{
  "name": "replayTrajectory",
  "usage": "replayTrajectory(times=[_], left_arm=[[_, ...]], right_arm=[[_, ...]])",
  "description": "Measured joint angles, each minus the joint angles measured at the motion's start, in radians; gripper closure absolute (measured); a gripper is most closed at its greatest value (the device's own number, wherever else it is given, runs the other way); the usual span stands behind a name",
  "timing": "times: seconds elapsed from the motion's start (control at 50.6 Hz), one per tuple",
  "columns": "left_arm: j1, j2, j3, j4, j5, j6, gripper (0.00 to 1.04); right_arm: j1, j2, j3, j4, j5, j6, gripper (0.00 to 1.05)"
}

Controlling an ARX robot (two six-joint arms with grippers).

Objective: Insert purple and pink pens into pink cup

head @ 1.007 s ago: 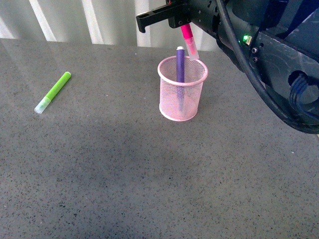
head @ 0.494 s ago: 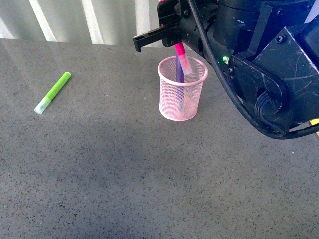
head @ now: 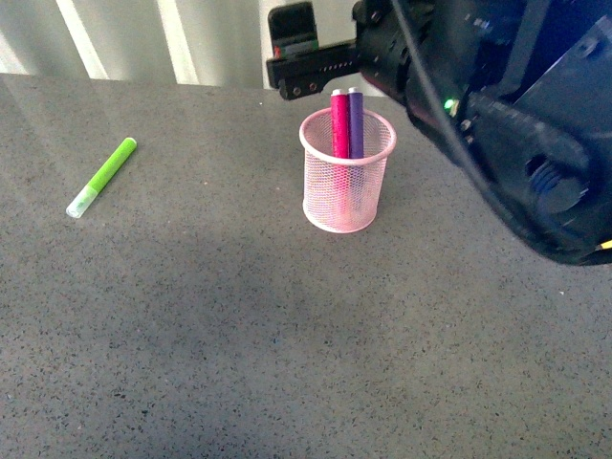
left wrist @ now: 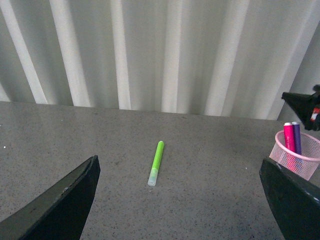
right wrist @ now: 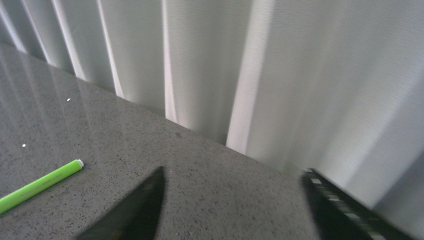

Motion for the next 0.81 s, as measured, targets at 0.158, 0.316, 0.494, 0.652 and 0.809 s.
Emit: replayTrajectory(times=[0.158,0.316,0.494,0.652,0.809], left_arm=[[0.0,0.0,0.0,0.0,0.0,0.0,0.07],[0.0,0.0,0.0,0.0,0.0,0.0,0.07],[0.0,-0.001,0.0,0.0,0.0,0.0,0.07],[0.0,0.0,0.0,0.0,-0.003,0.0,0.07],[0.0,-0.001,0.0,0.0,0.0,0.0,0.07]], right_arm=[[-0.047,-0.225,-0.08,-0.257,0.147,0.095,0.08],[-0.135,-0.653,-0.285,-0.568,0.249,0.154,0.07],[-0.146,-0.778,-0.317,-0.58,0.253,0.162,0.07],[-0.177,-0.791,-0.48,-0.279,0.175,0.063,0.31],[-0.239,-0.901,-0.615,-0.226,0.139,0.037,0.56]])
